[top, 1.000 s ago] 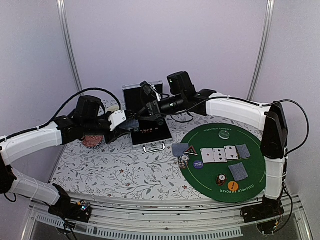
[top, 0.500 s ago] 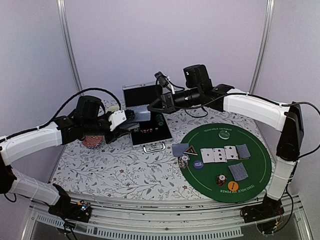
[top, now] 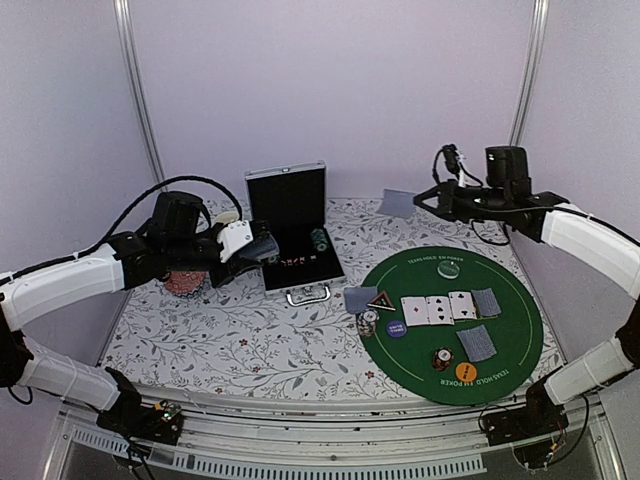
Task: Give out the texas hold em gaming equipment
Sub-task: Place the poker card in the community card area.
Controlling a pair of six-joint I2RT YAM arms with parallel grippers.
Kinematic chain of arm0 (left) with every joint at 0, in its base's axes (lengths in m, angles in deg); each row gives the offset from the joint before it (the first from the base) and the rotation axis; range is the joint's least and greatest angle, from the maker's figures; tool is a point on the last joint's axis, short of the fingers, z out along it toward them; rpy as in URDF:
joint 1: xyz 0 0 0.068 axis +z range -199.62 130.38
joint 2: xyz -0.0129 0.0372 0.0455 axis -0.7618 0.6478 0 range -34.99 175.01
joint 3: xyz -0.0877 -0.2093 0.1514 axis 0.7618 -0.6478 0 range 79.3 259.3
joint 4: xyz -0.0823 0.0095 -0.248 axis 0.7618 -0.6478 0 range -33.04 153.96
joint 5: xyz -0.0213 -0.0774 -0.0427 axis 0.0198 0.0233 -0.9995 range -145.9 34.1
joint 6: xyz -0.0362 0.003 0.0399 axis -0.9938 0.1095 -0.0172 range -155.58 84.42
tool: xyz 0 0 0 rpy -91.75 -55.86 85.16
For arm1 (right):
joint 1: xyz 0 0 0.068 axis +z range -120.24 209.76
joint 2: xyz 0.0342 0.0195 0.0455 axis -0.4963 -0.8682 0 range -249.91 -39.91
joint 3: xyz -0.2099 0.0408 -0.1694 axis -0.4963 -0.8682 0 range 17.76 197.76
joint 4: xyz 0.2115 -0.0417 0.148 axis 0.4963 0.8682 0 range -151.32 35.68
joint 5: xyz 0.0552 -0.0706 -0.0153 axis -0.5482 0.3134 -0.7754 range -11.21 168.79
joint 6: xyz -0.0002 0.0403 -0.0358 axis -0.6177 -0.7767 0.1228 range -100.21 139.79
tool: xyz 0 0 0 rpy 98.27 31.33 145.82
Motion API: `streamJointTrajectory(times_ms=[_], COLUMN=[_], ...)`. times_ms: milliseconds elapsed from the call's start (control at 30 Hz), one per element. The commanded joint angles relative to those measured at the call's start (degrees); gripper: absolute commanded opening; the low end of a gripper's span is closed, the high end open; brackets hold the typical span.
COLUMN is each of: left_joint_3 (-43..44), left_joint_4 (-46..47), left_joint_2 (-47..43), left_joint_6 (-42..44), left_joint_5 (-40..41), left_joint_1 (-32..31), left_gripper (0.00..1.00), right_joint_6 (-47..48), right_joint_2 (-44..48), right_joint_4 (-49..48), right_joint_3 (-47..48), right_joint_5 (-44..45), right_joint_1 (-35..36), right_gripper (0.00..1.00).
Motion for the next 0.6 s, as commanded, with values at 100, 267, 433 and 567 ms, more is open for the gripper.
streamJointTrajectory(times_ms=[100, 267, 433, 567], left_joint_3=[0.94, 0.94, 0.94, 0.86], left_joint_4=[0.83, 0.79, 0.80, 0.82], left_joint_2=[-0.55, -0.47, -0.56, -0.52], left_joint_6=[0.22, 0.16, 0.16, 0.24], left_joint_5=[-0.92, -1.33, -1.22, -0.99], left_joint_1=[-0.83, -0.84, -0.92, -0.99], left_gripper=[0.26, 0.26, 0.26, 0.26], right_joint_6=[-9.63, -10.37, -10.93, -10.94], right_joint_2=[21.69, 29.62, 28.47, 25.47], right_joint_4=[-1.38, -3.14, -8.20, -12.09], right_joint_3=[-26.66, -39.29, -46.47, -49.26], right_joint_5=[10.55, 9.71, 7.66, 9.32], right_joint_1=[-22.92, -39.21, -47.00, -48.51], right_gripper=[0.02, 0.01, 0.02, 0.01])
